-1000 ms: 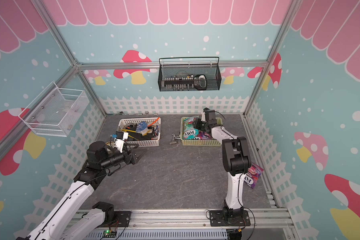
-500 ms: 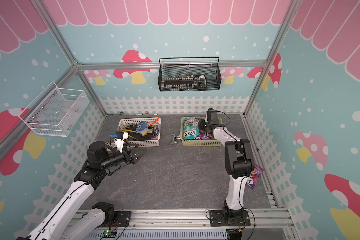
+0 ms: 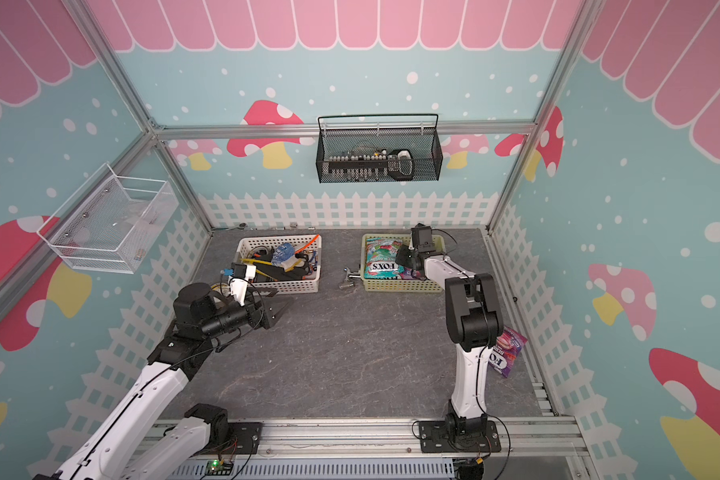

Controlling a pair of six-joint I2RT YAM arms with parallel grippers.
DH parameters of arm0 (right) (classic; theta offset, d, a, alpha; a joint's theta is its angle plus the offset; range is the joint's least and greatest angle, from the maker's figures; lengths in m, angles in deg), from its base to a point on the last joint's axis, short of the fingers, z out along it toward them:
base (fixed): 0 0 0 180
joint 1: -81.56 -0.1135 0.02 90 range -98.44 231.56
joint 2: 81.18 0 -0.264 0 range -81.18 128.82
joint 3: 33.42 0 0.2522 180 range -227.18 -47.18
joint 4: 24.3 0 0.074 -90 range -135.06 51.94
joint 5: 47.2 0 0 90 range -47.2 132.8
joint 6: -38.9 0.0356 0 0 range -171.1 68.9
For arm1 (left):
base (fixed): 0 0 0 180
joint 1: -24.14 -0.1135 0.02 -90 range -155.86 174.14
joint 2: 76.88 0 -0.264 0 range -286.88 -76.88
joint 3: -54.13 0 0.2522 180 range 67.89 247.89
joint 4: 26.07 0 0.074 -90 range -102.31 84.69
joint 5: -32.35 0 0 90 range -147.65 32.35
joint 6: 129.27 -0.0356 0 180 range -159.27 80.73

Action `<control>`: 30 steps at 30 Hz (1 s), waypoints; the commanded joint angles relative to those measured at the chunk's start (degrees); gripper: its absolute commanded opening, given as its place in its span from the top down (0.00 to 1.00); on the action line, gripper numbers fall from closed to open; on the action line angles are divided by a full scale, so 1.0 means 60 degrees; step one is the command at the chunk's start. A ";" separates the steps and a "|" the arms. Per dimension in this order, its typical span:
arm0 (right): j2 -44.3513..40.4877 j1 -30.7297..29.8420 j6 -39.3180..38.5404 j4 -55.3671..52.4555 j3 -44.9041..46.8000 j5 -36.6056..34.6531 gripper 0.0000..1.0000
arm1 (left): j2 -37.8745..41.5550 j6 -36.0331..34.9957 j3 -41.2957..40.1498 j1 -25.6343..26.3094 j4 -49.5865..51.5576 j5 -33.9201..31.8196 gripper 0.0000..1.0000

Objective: Put the candies in the basket
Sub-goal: Place the candy in the basket, then move the candy to the center of the board.

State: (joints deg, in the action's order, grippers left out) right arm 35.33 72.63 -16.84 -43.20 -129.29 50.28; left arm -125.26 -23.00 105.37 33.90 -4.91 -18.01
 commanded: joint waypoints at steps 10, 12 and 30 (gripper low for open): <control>-0.4533 0.0061 0.0190 -0.0392 0.2613 -0.0834 0.45 | 0.1273 0.0267 -0.0240 -0.0088 -0.0149 -0.1562 0.01; -0.5612 0.0067 0.0110 -0.0656 0.3306 -0.1276 0.41 | 0.1512 0.0330 -0.0229 -0.0088 -0.0086 -0.1826 0.01; -1.2737 0.0081 0.2706 -0.5053 0.8442 -0.3784 0.01 | 0.1245 0.1114 -0.0440 0.0085 -0.0312 -0.0019 0.01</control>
State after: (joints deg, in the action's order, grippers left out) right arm -39.16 72.98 -8.21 -65.43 -80.37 30.02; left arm -117.83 -16.92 103.55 33.81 -5.63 -21.27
